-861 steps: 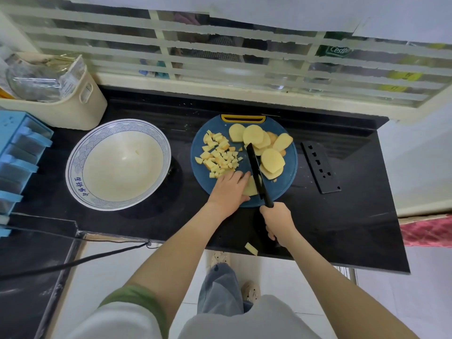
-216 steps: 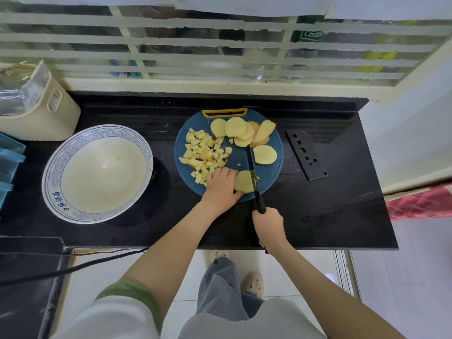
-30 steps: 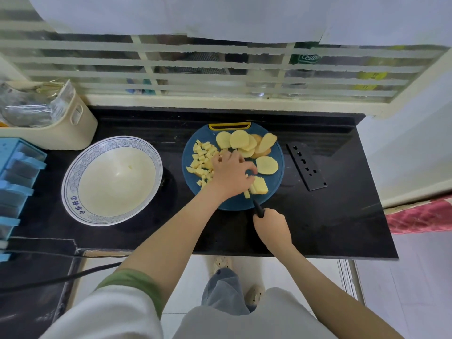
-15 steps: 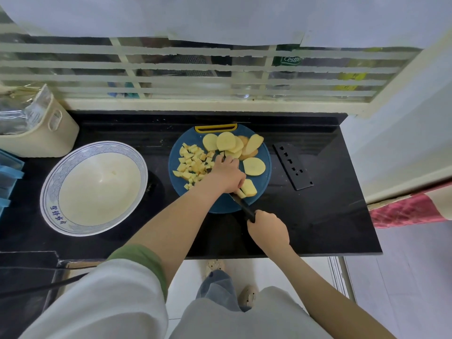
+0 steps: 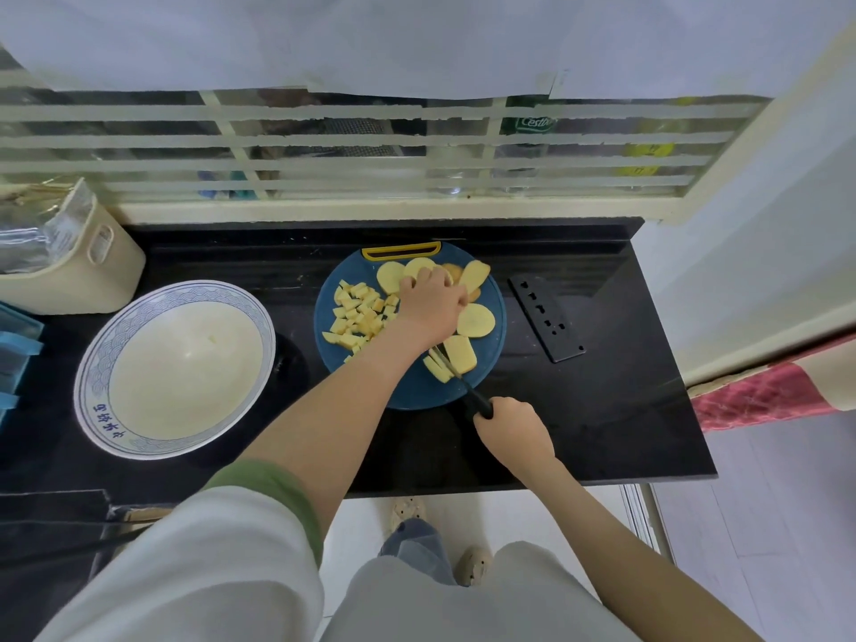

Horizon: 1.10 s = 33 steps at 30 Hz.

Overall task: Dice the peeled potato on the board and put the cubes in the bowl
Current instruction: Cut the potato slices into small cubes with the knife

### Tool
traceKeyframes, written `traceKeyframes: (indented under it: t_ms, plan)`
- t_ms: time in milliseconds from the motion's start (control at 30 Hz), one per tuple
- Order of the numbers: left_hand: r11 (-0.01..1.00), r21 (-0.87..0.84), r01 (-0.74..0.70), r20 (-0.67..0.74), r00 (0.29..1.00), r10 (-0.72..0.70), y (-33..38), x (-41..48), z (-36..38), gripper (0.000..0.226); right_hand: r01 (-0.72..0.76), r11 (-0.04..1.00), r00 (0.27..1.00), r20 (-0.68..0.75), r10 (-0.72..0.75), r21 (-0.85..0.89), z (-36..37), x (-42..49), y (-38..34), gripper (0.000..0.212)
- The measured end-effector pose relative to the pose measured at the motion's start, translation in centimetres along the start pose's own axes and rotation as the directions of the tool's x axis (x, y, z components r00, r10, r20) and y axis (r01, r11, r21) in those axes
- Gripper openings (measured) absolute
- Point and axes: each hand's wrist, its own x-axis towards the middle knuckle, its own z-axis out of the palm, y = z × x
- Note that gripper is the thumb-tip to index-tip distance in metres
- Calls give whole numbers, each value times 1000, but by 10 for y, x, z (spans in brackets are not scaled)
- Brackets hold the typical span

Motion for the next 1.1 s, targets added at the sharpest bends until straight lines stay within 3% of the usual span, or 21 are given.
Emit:
traceKeyframes:
  t_ms: [100,167,233,300,333,400,500,633,800,867,967,1100]
  plan:
    - [959,-246,140,-321,922,-217,-4,-6,-12,28,-64,984,997,-39,71,165,-6,1,6,18]
    - [867,-446,221,-396,820,-413,-4,-20,-11,27,-113,955,987,-78,139,275,-8,2,10,18]
    - [722,-585,369,-192,802,-566,-4,-34,7,32,-143,924,973,-121,197,355,-10,3,14,20]
    - [664,-503,553,139,810,-570,-2,-48,34,47,-158,905,962,-144,230,394,-12,3,17,22]
    - [619,-480,622,273,776,-569,0,-54,46,56,-161,903,961,-145,235,397,-12,4,18,22]
    - [547,-496,675,385,735,-558,8,-61,62,76,-168,909,962,-136,235,382,-11,4,20,21]
    - [603,-496,625,314,776,-547,26,-55,67,91,-170,914,965,-126,230,368,-6,4,23,20]
    - [713,-376,592,260,806,-532,40,-34,66,94,-158,911,968,-124,219,381,-2,3,27,22]
    - [856,-181,484,172,872,-458,40,-23,75,71,-159,909,966,-131,224,386,-3,5,29,23]
    - [909,-128,398,160,912,-377,38,-20,76,65,-149,906,965,-141,221,396,-5,7,30,25]
    - [990,-3,142,179,974,-139,25,-22,70,66,-142,904,969,-128,210,403,-7,9,27,25]
    - [991,78,-111,156,983,98,-4,-33,68,70,-128,914,979,-96,177,384,-4,12,17,21]
